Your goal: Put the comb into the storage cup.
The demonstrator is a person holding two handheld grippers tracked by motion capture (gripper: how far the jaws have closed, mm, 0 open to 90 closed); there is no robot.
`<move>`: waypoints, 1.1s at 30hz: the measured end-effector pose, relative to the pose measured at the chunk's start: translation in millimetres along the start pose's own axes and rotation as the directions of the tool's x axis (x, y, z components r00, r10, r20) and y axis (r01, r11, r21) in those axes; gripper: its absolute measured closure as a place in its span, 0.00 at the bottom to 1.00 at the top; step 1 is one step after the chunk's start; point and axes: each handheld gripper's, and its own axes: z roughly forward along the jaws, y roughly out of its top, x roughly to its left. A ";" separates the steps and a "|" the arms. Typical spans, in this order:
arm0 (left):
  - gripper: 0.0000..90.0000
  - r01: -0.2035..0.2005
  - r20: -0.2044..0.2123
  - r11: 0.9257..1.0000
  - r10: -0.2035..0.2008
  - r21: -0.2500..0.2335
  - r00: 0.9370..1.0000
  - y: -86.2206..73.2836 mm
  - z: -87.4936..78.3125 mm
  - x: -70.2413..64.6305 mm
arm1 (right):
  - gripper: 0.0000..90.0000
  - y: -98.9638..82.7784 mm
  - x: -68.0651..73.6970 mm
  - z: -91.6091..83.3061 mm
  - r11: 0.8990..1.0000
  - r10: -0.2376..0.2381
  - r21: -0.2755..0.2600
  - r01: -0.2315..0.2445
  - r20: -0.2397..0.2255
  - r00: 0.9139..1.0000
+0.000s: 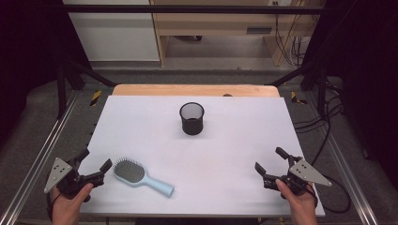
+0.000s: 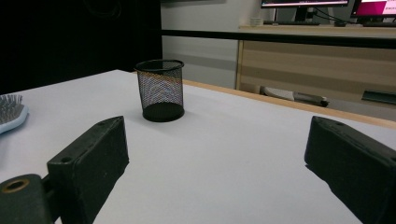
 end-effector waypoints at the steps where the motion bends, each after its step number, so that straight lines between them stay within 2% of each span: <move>1: 0.04 0.000 0.000 1.000 0.000 0.000 1.000 0.0 0.0 0.0 | 0.07 -0.1 -0.3 0.0 1.000 -0.001 0.000 0.001 0.000 1.000; 6: 0.06 -0.019 -0.006 1.000 0.019 0.022 1.000 -0.8 1.0 0.2 | 0.07 -0.1 -0.2 -0.3 1.000 -0.001 0.002 0.001 0.002 1.000; 8: 0.07 -0.053 -0.011 0.998 0.053 0.043 0.999 -1.3 2.3 -0.2 | 0.07 -0.4 -0.1 0.1 1.000 -0.003 0.004 0.003 0.003 1.000; 10: 0.12 -0.059 -0.014 0.997 0.059 0.049 0.998 -1.9 3.2 -0.2 | 0.07 -0.4 0.0 0.1 1.000 -0.001 0.005 0.001 0.003 1.000; 11: 0.17 -0.083 -0.018 0.994 0.084 0.073 0.996 -3.3 4.6 1.5 | 0.07 -0.8 0.1 0.3 1.000 -0.003 0.007 0.003 0.003 1.000; 13: 0.29 -0.080 -0.019 0.993 0.082 0.082 0.996 -4.4 5.8 2.9 | 0.07 -0.8 0.3 0.3 1.000 -0.001 0.009 0.001 0.002 1.000; 14: 0.35 -0.077 -0.025 0.992 0.080 0.103 0.996 -6.2 7.4 4.7 | 0.07 -1.1 0.4 0.5 1.000 -0.003 0.010 0.003 0.003 1.000; 15: 0.41 -0.091 -0.038 0.986 0.097 0.138 0.995 -8.4 9.4 6.8 | 0.07 -1.3 0.6 0.7 1.000 -0.001 0.011 0.001 0.002 1.000; 17: 0.54 -0.099 -0.053 0.979 0.110 0.178 0.992 -9.9 12.3 8.5 | 0.07 -1.5 0.8 1.1 1.000 -0.003 0.015 0.003 0.002 1.000; 20: 0.73 -0.131 -0.051 0.969 0.145 0.212 0.988 -10.9 16.6 12.3 | 0.07 -2.2 1.1 2.1 1.000 -0.002 0.022 0.002 0.000 1.000; 23: 0.87 -0.175 -0.036 0.949 0.191 0.261 0.981 -13.5 21.1 16.1 | 0.07 -2.4 1.4 2.6 1.000 -0.001 0.024 0.001 0.001 1.000; 24: 0.92 -0.176 -0.030 0.944 0.192 0.279 0.981 -14.5 22.4 17.3 | 0.07 -2.5 1.4 2.7 1.000 0.000 0.025 0.000 0.001 1.000; 25: 0.96 -0.171 -0.017 0.942 0.184 0.288 0.983 -15.5 23.3 18.2 | 0.07 -2.6 1.4 2.9 1.000 -0.001 0.025 0.000 0.002 1.000; 26: 0.99 -0.171 -0.017 0.942 0.184 0.288 0.983 -15.5 23.3 18.2 | 0.07 -2.6 1.4 2.9 1.000 -0.001 0.025 0.000 0.002 1.000; 27: 1.00 -0.183 -0.010 0.933 0.196 0.311 0.981 -16.8 23.8 17.7 | 0.07 -2.7 1.4 3.1 1.000 -0.003 0.027 0.003 0.004 1.000; 28: 1.00 -0.183 -0.010 0.933 0.196 0.311 0.981 -16.8 23.8 17.7 | 0.07 -2.6 1.5 3.0 1.000 -0.002 0.027 0.002 0.003 1.000; 30: 1.00 -0.190 0.001 0.928 0.201 0.321 0.980 -17.4 23.7 16.1 | 0.07 -2.3 1.8 2.8 1.000 0.000 0.026 0.000 0.002 1.000; 33: 1.00 -0.208 0.018 0.914 0.216 0.348 0.976 -19.7 25.2 14.0 | 0.07 -2.3 1.9 2.7 1.000 -0.002 0.025 0.001 0.002 1.000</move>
